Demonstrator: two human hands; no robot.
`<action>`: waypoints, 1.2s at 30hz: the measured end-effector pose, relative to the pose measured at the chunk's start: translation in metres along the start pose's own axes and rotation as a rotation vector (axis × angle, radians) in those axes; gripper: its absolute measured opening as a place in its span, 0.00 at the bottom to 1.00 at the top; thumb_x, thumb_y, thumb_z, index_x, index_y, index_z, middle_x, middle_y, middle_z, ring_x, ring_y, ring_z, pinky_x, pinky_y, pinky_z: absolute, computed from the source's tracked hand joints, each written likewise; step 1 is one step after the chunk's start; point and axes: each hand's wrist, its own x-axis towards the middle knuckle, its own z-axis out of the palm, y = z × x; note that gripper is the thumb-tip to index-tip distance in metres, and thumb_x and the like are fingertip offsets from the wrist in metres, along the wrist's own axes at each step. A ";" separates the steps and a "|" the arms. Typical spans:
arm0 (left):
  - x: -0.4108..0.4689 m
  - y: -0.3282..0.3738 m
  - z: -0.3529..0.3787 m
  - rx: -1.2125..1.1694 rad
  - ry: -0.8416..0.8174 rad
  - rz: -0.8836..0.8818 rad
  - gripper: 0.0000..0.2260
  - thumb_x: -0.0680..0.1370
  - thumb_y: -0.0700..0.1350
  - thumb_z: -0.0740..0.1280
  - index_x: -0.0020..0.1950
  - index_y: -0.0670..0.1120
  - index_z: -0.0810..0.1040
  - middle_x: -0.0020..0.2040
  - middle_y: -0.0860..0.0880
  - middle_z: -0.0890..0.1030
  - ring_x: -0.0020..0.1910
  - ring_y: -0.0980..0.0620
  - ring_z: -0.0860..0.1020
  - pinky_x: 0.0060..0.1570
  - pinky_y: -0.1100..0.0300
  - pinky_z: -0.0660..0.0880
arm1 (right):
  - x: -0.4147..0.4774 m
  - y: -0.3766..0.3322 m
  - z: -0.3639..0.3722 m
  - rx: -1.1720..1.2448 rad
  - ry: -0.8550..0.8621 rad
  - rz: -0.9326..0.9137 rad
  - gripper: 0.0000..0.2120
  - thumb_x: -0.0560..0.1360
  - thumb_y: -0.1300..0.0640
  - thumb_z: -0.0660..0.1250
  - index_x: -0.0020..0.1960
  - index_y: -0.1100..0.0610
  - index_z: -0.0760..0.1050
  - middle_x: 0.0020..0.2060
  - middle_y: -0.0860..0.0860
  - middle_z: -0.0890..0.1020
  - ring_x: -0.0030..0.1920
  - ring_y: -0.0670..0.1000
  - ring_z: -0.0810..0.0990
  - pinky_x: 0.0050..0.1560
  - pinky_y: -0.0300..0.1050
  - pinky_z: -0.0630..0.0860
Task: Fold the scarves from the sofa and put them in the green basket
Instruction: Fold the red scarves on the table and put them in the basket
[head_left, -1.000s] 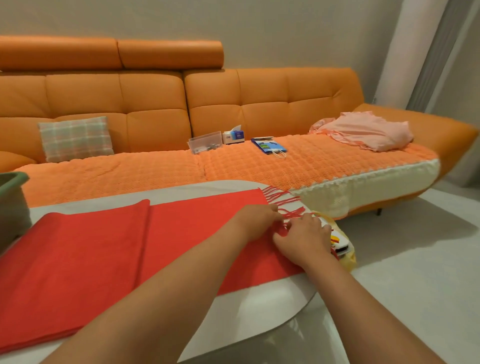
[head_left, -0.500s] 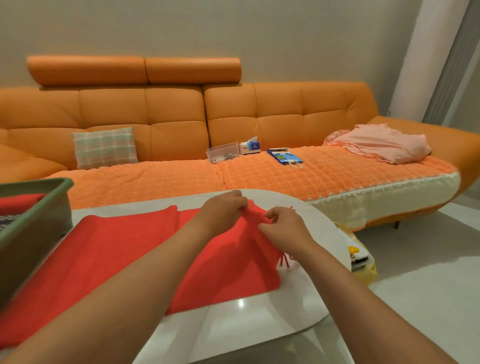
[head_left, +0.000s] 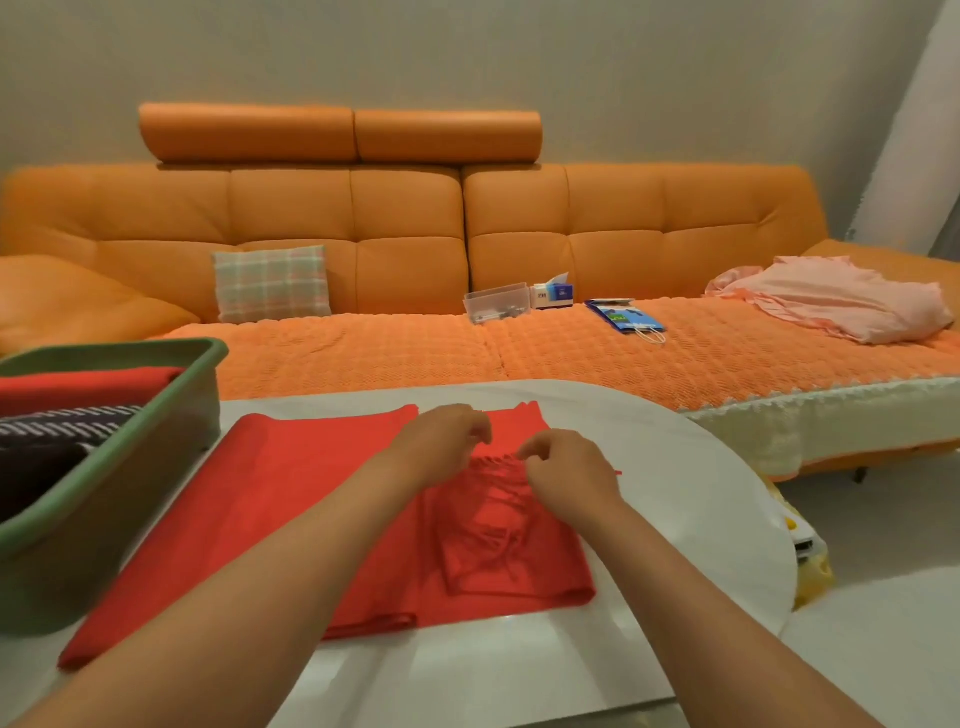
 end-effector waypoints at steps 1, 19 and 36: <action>0.006 0.008 0.003 -0.007 -0.006 0.014 0.09 0.79 0.44 0.64 0.57 0.53 0.80 0.56 0.52 0.80 0.55 0.50 0.77 0.52 0.55 0.74 | 0.004 0.007 -0.001 -0.044 0.040 0.011 0.15 0.73 0.59 0.62 0.53 0.46 0.82 0.55 0.46 0.83 0.56 0.51 0.81 0.54 0.46 0.76; 0.036 -0.014 0.037 -0.022 0.038 0.024 0.07 0.77 0.49 0.69 0.51 0.49 0.84 0.48 0.51 0.82 0.49 0.51 0.78 0.47 0.56 0.74 | 0.087 0.032 0.010 -0.163 0.062 0.078 0.09 0.75 0.49 0.69 0.48 0.53 0.84 0.46 0.51 0.85 0.50 0.55 0.82 0.48 0.47 0.79; 0.028 -0.040 0.021 -0.403 0.050 -0.402 0.20 0.79 0.54 0.64 0.71 0.55 0.69 0.51 0.47 0.82 0.54 0.45 0.78 0.56 0.53 0.73 | 0.088 0.014 0.030 0.057 0.008 -0.052 0.22 0.73 0.68 0.59 0.60 0.51 0.82 0.61 0.51 0.82 0.64 0.52 0.78 0.66 0.44 0.71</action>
